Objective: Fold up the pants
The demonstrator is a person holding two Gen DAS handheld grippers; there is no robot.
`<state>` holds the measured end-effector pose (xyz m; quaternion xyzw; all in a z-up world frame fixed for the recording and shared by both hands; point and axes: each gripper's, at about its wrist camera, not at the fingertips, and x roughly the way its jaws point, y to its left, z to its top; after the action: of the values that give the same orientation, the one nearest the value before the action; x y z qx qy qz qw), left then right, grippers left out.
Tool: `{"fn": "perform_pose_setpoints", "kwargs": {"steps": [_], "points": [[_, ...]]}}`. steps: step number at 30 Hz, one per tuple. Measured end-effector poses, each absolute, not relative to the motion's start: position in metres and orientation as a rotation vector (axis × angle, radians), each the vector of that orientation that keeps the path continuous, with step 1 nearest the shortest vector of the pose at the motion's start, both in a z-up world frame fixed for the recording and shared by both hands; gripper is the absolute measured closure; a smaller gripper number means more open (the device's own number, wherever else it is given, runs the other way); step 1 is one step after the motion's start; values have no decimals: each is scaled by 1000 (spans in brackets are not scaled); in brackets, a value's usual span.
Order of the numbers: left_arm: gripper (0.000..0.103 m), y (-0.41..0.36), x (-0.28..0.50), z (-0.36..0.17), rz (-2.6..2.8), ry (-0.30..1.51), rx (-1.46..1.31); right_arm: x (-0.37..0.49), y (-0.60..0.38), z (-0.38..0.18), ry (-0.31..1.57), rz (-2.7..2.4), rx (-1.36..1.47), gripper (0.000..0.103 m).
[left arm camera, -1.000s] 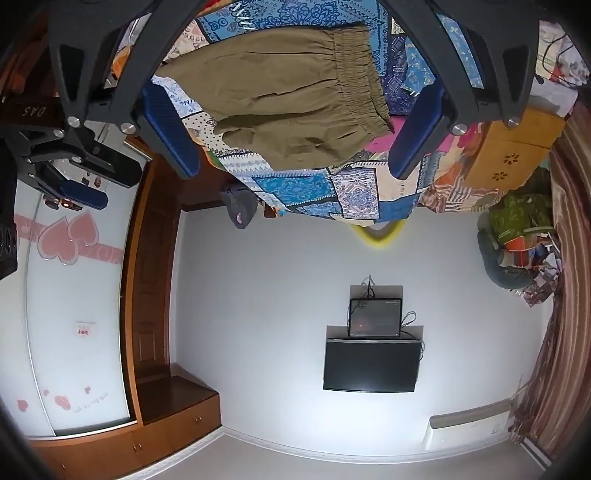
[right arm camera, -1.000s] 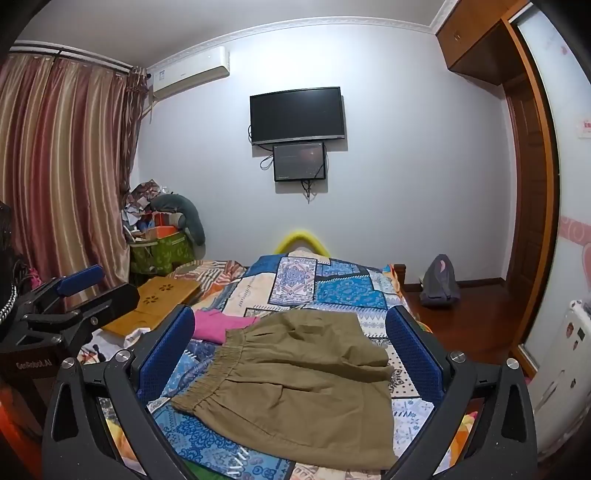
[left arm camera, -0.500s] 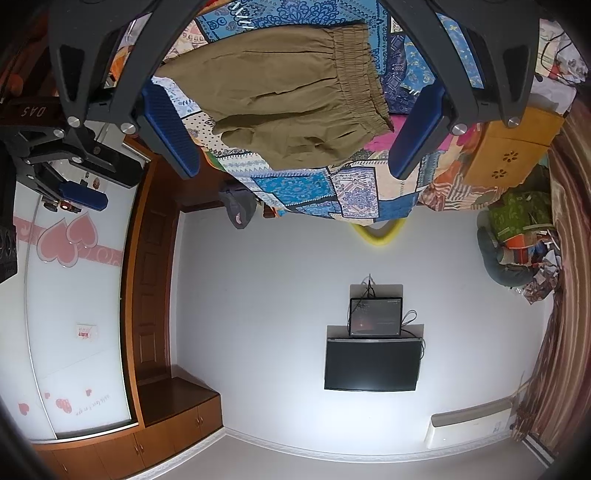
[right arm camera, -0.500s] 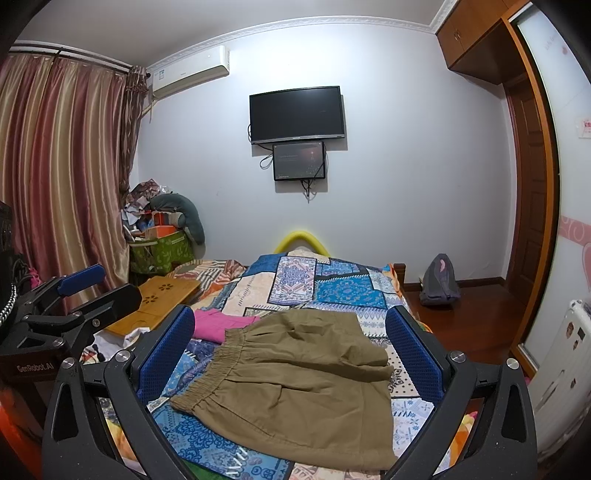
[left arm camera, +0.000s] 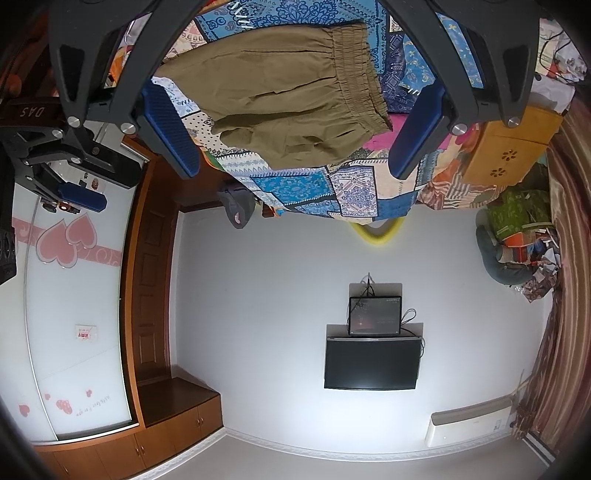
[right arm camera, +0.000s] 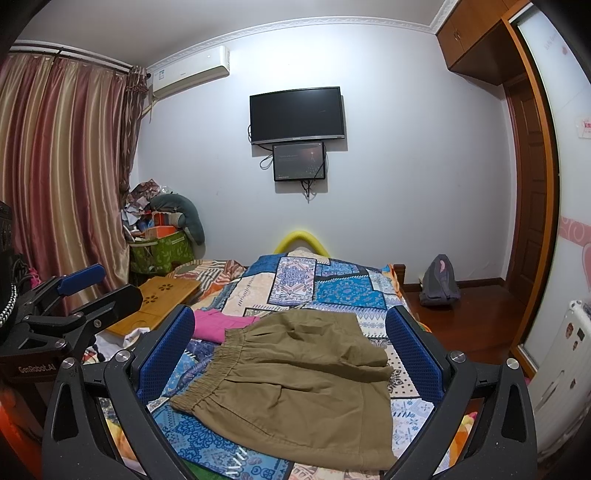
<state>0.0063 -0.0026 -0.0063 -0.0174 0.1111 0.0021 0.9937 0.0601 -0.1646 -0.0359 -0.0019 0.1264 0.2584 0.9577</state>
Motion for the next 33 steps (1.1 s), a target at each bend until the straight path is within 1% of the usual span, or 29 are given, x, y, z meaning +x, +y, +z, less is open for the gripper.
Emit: {"fn": "perform_pose_setpoints", "kwargs": {"steps": [33], "points": [[0,-3,12,-12,13,239,-38,65,-168,-36,271,525,8,0]]}}
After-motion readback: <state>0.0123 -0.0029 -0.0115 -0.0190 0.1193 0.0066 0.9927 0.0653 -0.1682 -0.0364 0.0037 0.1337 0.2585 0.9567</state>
